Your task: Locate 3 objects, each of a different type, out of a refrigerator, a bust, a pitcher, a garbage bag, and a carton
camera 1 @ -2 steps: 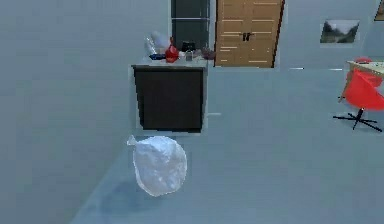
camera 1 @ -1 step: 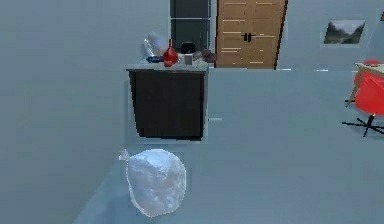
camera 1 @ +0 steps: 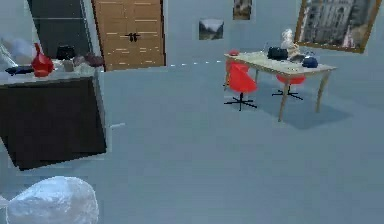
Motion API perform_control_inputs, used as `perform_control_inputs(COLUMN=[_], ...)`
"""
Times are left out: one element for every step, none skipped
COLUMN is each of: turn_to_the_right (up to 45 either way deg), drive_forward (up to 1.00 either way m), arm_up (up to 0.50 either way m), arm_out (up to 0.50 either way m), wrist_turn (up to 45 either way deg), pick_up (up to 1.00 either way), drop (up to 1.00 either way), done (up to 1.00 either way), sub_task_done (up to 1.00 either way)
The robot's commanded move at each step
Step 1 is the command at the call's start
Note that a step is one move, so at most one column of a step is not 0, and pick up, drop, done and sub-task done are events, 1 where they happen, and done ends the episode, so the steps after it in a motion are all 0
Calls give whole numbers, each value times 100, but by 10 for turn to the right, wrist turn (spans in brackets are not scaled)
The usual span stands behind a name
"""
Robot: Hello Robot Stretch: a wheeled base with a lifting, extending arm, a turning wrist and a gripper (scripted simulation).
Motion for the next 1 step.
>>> perform_control_inputs(turn_to_the_right=[0], drive_forward=[65], arm_up=[0], arm_out=[0], wrist_turn=[0], pick_up=[0], drop=[0], done=[0], sub_task_done=[0])
